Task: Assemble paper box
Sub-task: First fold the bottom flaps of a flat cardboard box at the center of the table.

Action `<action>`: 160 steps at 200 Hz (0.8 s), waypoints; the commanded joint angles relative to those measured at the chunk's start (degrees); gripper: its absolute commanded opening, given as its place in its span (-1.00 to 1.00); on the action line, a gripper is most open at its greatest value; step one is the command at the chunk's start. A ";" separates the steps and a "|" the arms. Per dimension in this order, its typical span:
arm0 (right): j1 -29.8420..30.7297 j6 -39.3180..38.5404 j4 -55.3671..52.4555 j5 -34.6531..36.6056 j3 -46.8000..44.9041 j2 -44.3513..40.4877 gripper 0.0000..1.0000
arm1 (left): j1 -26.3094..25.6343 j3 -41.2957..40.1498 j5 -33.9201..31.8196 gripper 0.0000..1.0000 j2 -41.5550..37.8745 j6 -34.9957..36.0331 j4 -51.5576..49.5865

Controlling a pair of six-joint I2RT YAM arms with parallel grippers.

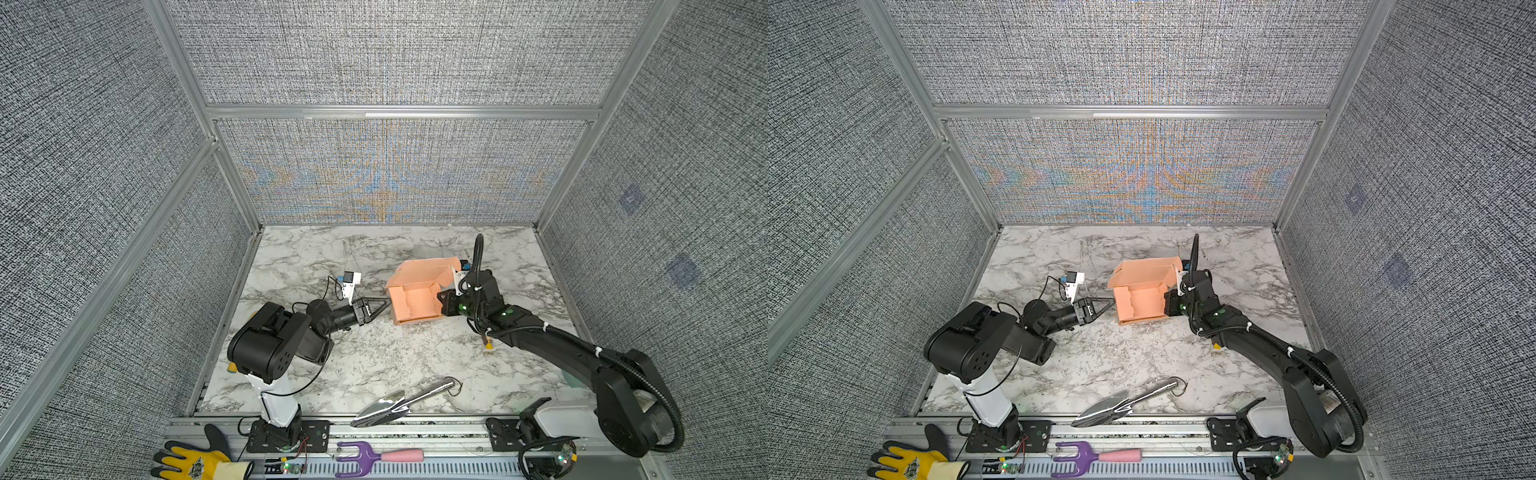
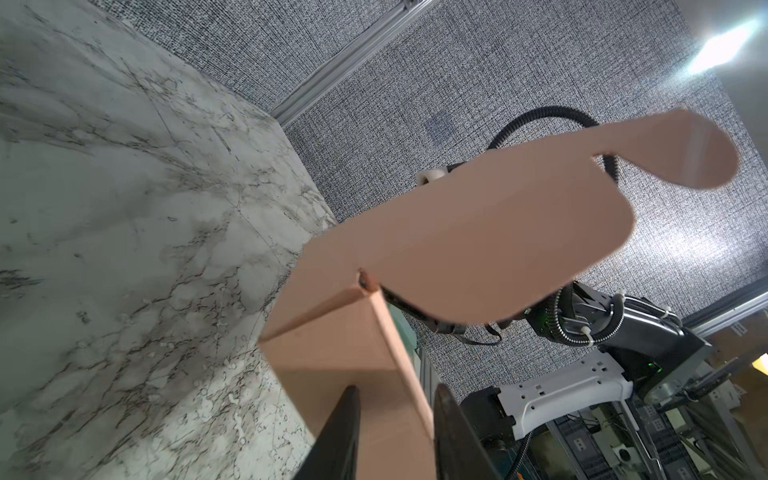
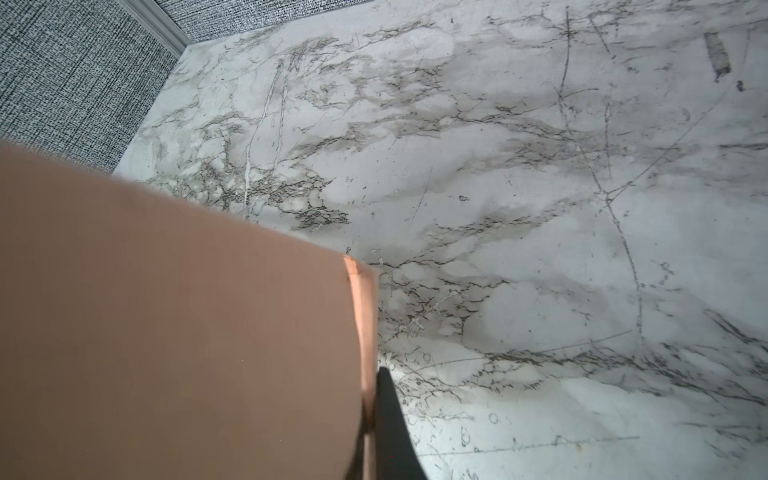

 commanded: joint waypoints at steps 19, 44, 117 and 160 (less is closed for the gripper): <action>0.39 -0.01 -0.41 0.80 1.27 -0.03 -1.00 | -0.62 -1.90 0.38 -0.33 -2.34 5.52 -0.54; 0.97 -0.09 -0.81 1.61 1.40 -0.41 -1.00 | -1.01 -1.98 -0.40 -0.33 -2.83 7.71 -3.47; 3.83 -0.98 -3.40 7.06 2.52 -1.22 -1.00 | -3.43 0.63 -7.77 -0.19 -11.30 20.16 -28.35; 5.52 0.35 -4.22 10.55 3.09 -0.52 -1.00 | -5.07 3.37 -15.64 -0.17 -15.79 24.44 -43.70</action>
